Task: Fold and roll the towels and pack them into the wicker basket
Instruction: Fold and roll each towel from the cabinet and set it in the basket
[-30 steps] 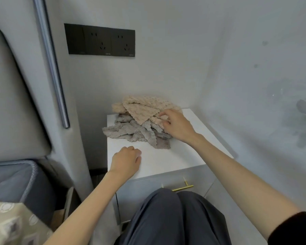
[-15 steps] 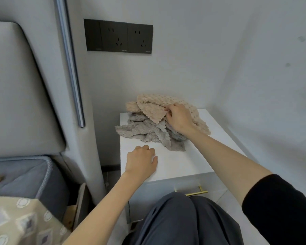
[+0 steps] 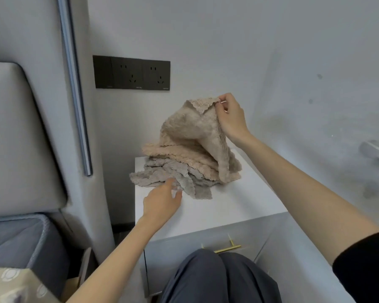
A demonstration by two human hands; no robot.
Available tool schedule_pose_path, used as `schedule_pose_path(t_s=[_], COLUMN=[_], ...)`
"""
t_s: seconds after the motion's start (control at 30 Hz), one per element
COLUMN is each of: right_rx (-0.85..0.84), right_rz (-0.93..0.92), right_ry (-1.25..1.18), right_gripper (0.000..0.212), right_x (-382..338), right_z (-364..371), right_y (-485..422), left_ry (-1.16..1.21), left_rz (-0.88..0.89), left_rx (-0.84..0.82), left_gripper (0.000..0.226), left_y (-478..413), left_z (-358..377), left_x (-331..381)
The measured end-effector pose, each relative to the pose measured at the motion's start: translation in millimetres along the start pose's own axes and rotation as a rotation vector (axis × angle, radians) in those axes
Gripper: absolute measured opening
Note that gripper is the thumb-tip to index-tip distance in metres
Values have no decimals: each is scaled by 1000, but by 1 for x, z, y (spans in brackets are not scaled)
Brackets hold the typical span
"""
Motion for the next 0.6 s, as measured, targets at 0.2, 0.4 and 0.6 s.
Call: schedule_pose_path(t_s=[0.2,0.4,0.6], right_rx=[-183,-324,-219], right_rz=[38,105,196], right_ry=[-100,-160,-157], right_gripper=[15,13,14], right_x=[-26,-42,-37], right_z=[-31,-56,-90], right_y=[9,28,38], left_ry=[590,333,754], left_rz=[53,283,269], left_rx=[108,-47,-471], left_gripper=[104,76,23], left_y=[-26,-23,-4], left_z=[-52,-74,-56], left_x=[33,71,77])
Point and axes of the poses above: each hand's wrist, its own y-axis away from the middle knuckle, its own z-axis out of the palm, x = y × z, the point moved 4 cm from there along -y, towards the middle knuckle, and after that the axes turned 11 degrees about -y, right-handed, at the moved point
